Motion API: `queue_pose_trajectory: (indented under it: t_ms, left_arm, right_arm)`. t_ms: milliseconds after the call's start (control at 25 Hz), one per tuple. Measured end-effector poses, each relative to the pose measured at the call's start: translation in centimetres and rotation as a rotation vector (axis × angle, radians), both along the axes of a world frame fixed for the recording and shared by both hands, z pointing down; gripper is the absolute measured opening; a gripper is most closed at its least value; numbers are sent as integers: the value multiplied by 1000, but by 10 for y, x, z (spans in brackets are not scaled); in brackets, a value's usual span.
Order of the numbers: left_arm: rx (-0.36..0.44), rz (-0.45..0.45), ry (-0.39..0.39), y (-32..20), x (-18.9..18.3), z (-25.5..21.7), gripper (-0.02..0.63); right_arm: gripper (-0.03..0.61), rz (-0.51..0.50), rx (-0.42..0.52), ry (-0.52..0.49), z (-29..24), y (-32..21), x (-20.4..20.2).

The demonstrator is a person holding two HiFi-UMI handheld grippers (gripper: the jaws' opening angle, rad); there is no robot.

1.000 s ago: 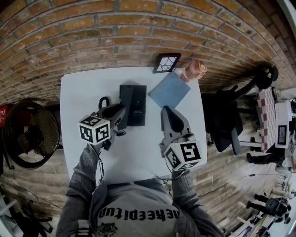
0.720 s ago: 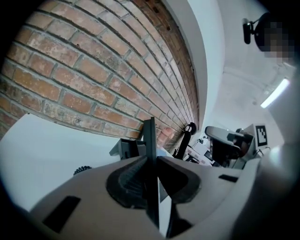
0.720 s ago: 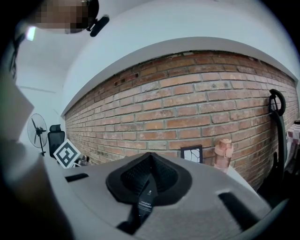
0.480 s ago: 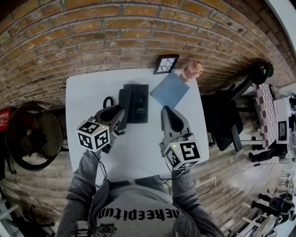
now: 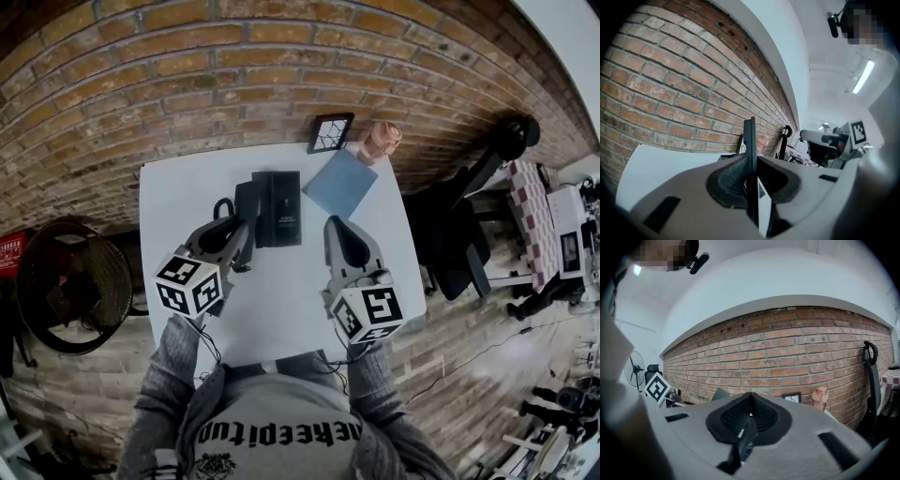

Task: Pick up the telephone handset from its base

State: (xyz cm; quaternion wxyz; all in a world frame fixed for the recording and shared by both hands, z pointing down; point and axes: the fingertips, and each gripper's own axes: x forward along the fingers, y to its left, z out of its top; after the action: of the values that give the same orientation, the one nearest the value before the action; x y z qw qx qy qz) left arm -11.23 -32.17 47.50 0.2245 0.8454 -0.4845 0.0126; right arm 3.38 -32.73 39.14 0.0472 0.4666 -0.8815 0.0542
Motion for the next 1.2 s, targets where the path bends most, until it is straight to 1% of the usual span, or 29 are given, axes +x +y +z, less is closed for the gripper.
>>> queue_pose_trajectory:
  t_ms: [640,880,1200]
  left_arm:
    - [141,-27,8,38,-26,-50,67]
    - [193,-44,4,48,-33,-68,67]
    - [237,-111,2,58,-40,-89,67]
  right_arm:
    - [5,57,50,-1,-17,38,-9]
    - [5,51,72,4,-24,46,-14]
    - [5,19,100,6,-34,49,-15]
